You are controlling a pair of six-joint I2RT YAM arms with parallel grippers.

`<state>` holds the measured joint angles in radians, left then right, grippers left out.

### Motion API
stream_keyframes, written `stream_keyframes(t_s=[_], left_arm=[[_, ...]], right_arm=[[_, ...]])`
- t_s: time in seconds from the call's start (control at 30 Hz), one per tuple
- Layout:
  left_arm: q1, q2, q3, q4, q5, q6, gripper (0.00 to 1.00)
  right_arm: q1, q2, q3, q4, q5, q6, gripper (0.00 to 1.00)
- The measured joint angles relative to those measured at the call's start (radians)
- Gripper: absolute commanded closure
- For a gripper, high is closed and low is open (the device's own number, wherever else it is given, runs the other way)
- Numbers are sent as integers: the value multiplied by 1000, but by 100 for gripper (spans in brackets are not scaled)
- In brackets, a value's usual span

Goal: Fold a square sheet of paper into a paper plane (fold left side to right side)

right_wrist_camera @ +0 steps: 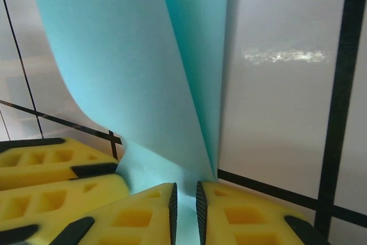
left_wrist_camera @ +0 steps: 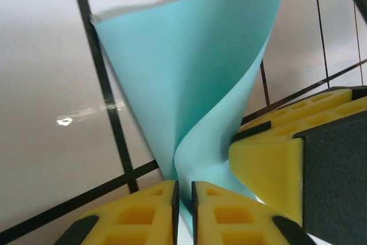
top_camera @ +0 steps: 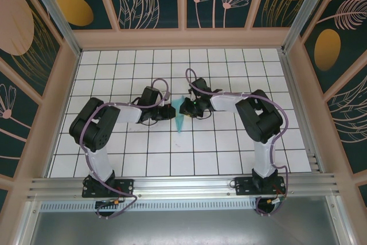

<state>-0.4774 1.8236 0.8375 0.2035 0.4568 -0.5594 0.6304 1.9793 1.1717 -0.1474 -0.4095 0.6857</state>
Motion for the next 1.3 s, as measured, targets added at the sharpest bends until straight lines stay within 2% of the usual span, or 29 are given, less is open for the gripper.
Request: stream_keyframes(t_s=[0.17,0.3,0.47,0.57,0.83,1.3], left_arm=[[1,-95,-2,-55,-50,9,75],[1,-184,-23,-64,-53,9,77],[-3,-296,-100,-48,8,-10,78],[-36,-333,-131,-26,53,-35,79],[-151,-304,-136,66,133,-98,80],[-170,-161,-134,108,117,-122,82]], right_arm=[[0,0,0,0,0,0,79],[0,0,0,0,0,0,79],[0,0,0,1,-1,0,79],[0,0,0,1,-1,0,79],[0,0,0,1,-1,0,79],[1,0,-1,1,-1,0,79]])
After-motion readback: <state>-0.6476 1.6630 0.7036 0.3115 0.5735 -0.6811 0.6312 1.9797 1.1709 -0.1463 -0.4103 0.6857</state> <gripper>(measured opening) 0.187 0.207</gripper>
